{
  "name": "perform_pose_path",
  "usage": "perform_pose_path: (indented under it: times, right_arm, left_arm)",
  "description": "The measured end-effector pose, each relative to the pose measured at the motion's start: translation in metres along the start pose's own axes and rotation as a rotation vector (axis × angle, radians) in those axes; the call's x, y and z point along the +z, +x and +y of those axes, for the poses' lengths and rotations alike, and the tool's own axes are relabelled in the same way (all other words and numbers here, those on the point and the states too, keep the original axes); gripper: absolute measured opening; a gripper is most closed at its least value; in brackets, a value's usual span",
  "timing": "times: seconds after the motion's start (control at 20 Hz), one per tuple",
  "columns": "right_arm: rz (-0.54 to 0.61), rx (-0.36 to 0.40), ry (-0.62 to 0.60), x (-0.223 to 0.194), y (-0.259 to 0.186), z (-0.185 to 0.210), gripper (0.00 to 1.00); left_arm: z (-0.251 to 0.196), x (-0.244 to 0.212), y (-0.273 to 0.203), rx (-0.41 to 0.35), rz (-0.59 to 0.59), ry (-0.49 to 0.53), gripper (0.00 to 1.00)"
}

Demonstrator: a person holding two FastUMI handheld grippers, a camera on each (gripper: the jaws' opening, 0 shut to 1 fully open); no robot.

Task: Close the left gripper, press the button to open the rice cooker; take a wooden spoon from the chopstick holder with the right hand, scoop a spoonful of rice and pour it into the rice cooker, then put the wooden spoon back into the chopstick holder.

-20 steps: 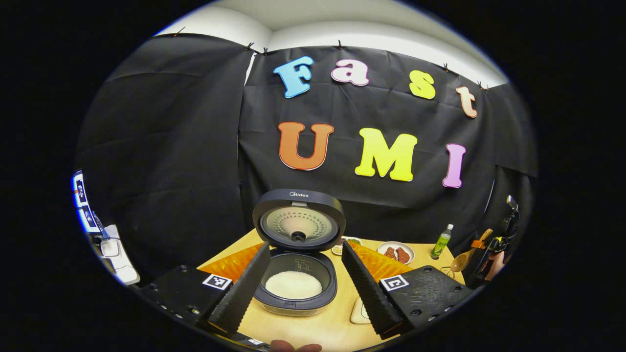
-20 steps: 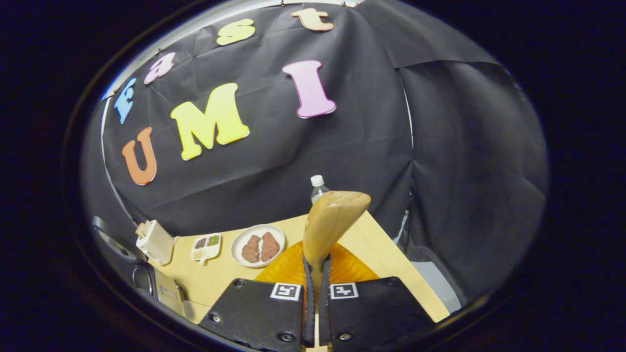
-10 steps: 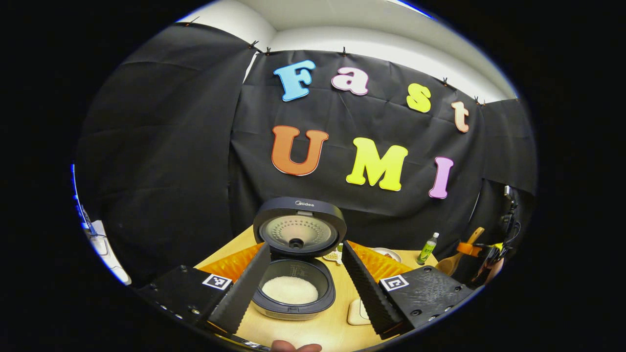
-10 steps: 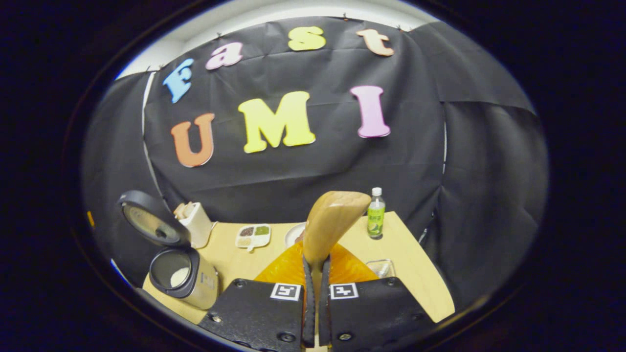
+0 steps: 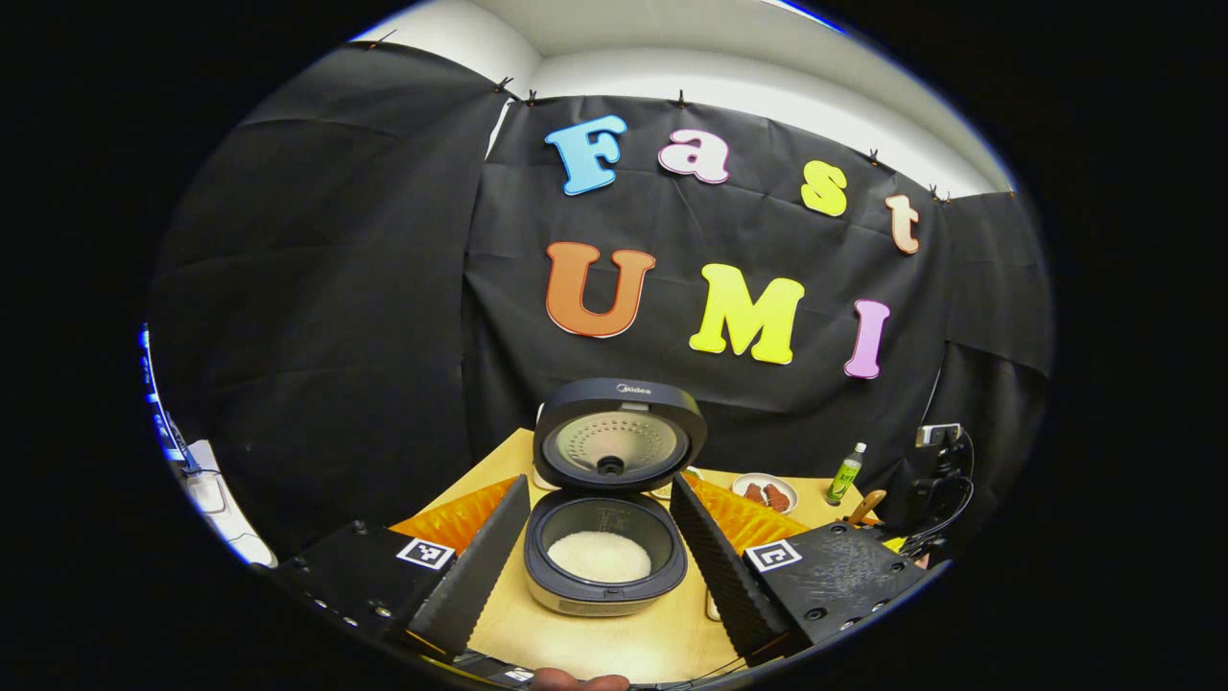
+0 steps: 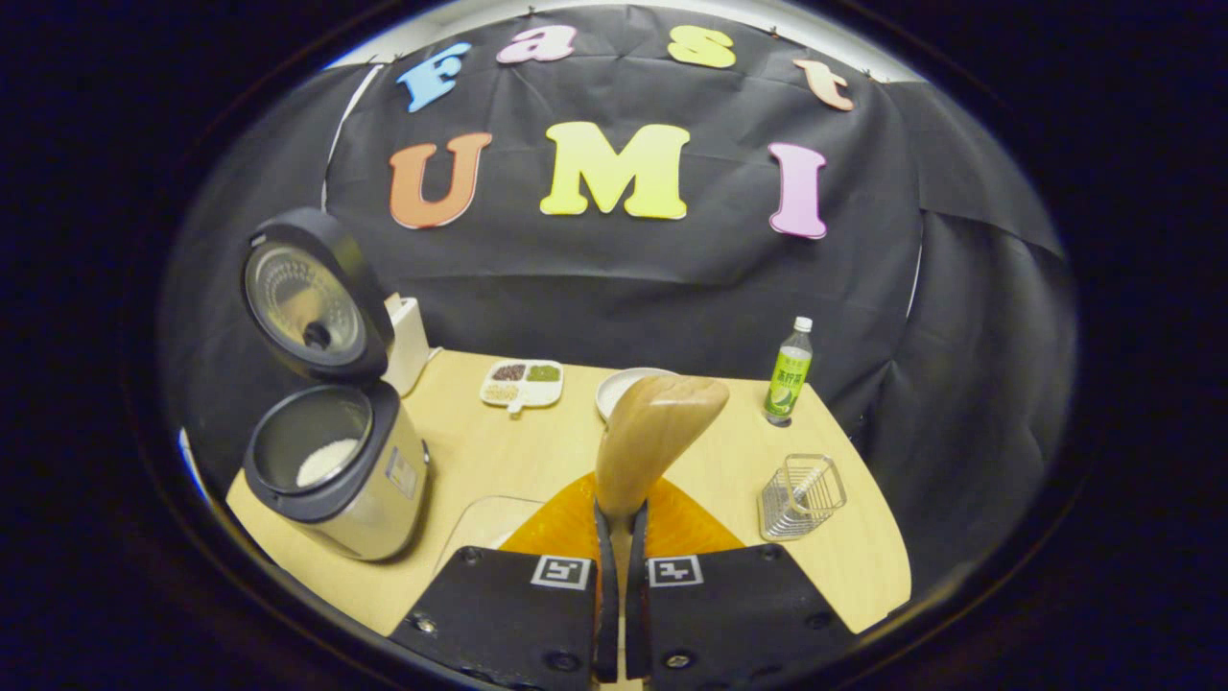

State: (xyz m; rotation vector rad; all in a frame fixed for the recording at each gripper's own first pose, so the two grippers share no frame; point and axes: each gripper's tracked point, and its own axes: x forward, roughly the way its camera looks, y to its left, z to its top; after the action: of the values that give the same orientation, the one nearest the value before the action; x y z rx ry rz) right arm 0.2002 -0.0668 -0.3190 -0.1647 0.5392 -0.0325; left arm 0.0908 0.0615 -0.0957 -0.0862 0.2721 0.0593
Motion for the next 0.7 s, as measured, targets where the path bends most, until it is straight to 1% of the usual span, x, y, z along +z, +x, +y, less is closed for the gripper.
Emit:
perform_pose_path:
  times: [0.15, 0.3, 0.35, 0.4, 0.45, 0.55, 0.6, 0.7]
  right_arm:
    - [-0.013, -0.011, -0.1, -0.019, 0.015, 0.015, 0.08]
    - [-0.049, -0.064, -0.241, -0.028, 0.028, 0.019, 0.08]
    - [-0.062, -0.086, -0.289, -0.03, 0.029, 0.019, 0.11]
    - [-0.069, -0.108, -0.328, -0.035, 0.033, 0.017, 0.08]
    - [-0.072, -0.126, -0.351, -0.04, 0.036, 0.016, 0.08]
    - [-0.052, -0.143, -0.346, -0.051, 0.044, 0.012, 0.08]
    - [-0.035, -0.131, -0.311, -0.059, 0.046, 0.015, 0.08]
    - [-0.029, -0.103, -0.248, -0.061, 0.049, 0.023, 0.08]
  left_arm:
    - [0.011, -0.004, 0.001, 0.014, 0.022, -0.001, 0.95]
    - [0.016, -0.009, 0.001, 0.025, 0.046, 0.004, 0.95]
    - [0.019, -0.01, 0.0, 0.029, 0.052, 0.006, 0.95]
    - [0.021, -0.01, 0.0, 0.036, 0.056, 0.01, 0.95]
    - [0.022, -0.01, 0.0, 0.041, 0.058, 0.013, 0.95]
    - [0.023, -0.016, -0.001, 0.058, 0.065, 0.015, 0.95]
    - [0.025, -0.018, -0.002, 0.065, 0.069, 0.017, 0.95]
    - [0.025, -0.021, -0.006, 0.077, 0.076, 0.022, 0.95]
